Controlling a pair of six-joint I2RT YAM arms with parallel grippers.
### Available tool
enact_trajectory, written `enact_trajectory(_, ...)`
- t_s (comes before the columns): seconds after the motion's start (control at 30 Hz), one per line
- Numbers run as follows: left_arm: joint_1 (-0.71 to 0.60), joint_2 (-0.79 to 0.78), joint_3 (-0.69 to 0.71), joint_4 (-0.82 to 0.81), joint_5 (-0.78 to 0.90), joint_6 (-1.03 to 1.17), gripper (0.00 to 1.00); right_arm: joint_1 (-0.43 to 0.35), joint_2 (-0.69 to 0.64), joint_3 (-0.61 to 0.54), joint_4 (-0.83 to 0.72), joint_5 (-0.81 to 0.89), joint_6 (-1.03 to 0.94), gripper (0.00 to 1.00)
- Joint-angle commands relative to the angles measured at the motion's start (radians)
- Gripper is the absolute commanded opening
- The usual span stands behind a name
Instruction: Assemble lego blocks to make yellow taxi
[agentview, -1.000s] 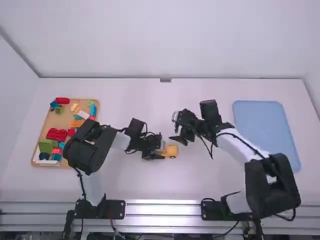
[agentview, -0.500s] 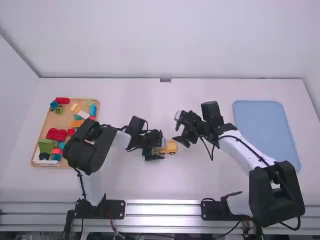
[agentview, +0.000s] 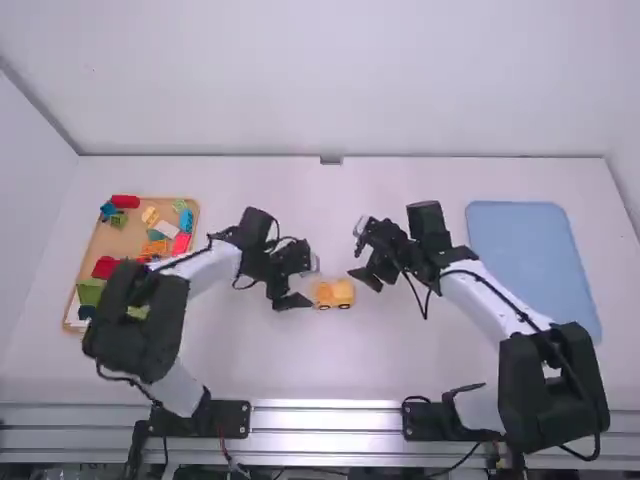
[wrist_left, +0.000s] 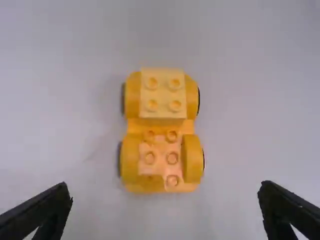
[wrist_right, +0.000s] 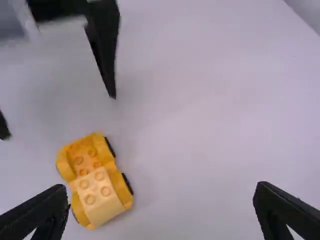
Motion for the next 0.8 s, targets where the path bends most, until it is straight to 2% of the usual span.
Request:
enact_trajectory(0.0, 0.038, -0.090, 0.063, -0.092, -0.077, 0.001, 0.99, -0.011, -0.013, -0.001, 0.011, -0.003, 0.026, 0.99)
enact_trajectory(0.1, 0.082, -0.163, 0.116, -0.181, -0.202, 0.000, 0.99, -0.006, -0.013, -0.001, 0.029, -0.005, 0.033, 0.99)
enact_trajectory(0.2, 0.109, -0.211, 0.143, -0.174, -0.293, -0.108, 0.99, 0.000, -0.013, -0.001, 0.044, -0.005, 0.051, 0.99)
enact_trajectory(0.27, 0.145, -0.259, 0.182, -0.114, -0.491, -0.346, 0.99, 0.012, -0.013, -0.001, 0.058, 0.000, 0.058, 0.99)
enact_trajectory(0.33, 0.163, -0.275, 0.196, -0.083, -0.597, -0.462, 0.99, 0.018, -0.013, -0.001, 0.066, -0.002, 0.059, 0.99)
enact_trajectory(0.4, 0.210, -0.303, 0.226, -0.040, -0.851, -0.725, 0.99, 0.034, -0.013, -0.001, 0.083, -0.002, 0.059, 0.98)
enact_trajectory(0.5, 0.265, -0.306, 0.269, -0.064, -1.029, -0.866, 0.99, 0.039, -0.013, -0.001, 0.107, -0.002, 0.059, 0.98)
enact_trajectory(0.6, 0.328, -0.306, 0.310, -0.106, -1.019, -0.867, 0.99, 0.036, -0.013, -0.001, 0.136, -0.002, 0.087, 0.99)
enact_trajectory(0.77, 0.504, -0.263, 0.471, -0.206, -0.967, -0.914, 0.99, 0.035, -0.013, -0.001, 0.182, -0.002, 0.111, 0.98)
